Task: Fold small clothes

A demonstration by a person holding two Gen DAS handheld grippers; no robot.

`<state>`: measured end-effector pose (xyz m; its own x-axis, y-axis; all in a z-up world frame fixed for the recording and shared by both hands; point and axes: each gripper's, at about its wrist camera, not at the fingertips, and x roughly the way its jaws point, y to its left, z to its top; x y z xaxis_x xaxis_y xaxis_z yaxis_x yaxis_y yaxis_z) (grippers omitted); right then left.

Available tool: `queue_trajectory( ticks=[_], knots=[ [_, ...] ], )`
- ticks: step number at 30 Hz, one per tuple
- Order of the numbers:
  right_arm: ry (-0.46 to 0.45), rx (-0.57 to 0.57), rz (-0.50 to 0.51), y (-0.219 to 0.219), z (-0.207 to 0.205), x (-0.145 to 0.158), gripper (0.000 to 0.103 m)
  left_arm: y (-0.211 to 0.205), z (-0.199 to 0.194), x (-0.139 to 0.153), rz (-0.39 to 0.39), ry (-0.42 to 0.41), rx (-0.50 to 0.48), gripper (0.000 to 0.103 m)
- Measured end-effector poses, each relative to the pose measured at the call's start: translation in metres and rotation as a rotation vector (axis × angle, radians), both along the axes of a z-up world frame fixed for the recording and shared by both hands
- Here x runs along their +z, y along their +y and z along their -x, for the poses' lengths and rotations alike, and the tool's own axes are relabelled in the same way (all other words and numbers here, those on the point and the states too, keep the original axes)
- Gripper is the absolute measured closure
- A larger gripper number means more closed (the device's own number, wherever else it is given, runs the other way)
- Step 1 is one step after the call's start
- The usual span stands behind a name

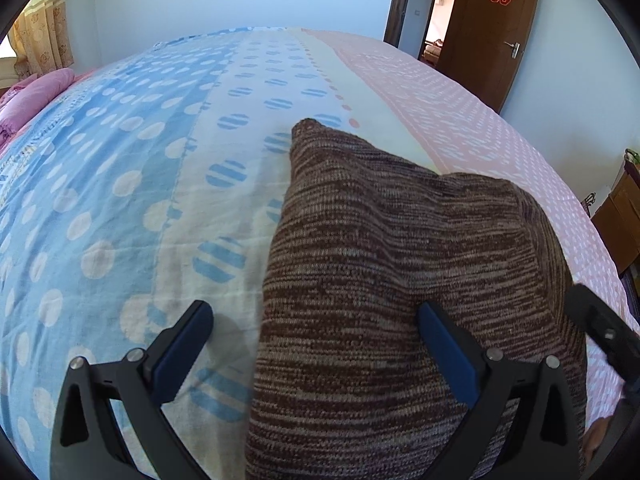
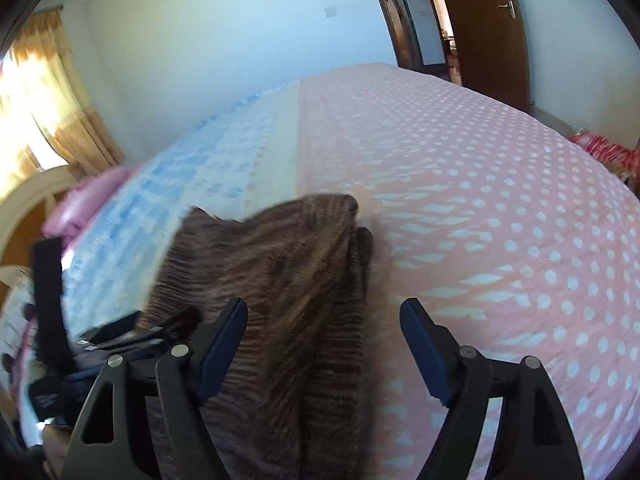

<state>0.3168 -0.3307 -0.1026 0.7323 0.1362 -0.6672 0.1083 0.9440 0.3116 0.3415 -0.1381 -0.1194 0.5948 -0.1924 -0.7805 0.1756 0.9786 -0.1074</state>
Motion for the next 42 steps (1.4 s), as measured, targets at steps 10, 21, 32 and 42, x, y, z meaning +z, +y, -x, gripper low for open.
queue_trajectory(
  ticks=[10, 21, 32, 42],
  knots=[
    [0.052, 0.065, -0.049, 0.001, -0.017, -0.018, 0.023, -0.006, 0.003, 0.000, 0.039, -0.010, -0.080, 0.012],
    [0.033, 0.099, -0.265, -0.006, -0.021, -0.025, 0.066, 0.002, 0.005, 0.001, 0.170, -0.004, -0.141, 0.032],
    [0.032, 0.110, -0.201, 0.000, -0.018, -0.024, 0.071, 0.000, 0.005, 0.001, 0.169, -0.011, -0.137, 0.038],
    [-0.115, 0.054, 0.146, 0.056, 0.021, 0.022, 0.084, 0.002, 0.016, 0.012, 0.166, -0.066, -0.163, 0.069]
  ],
)
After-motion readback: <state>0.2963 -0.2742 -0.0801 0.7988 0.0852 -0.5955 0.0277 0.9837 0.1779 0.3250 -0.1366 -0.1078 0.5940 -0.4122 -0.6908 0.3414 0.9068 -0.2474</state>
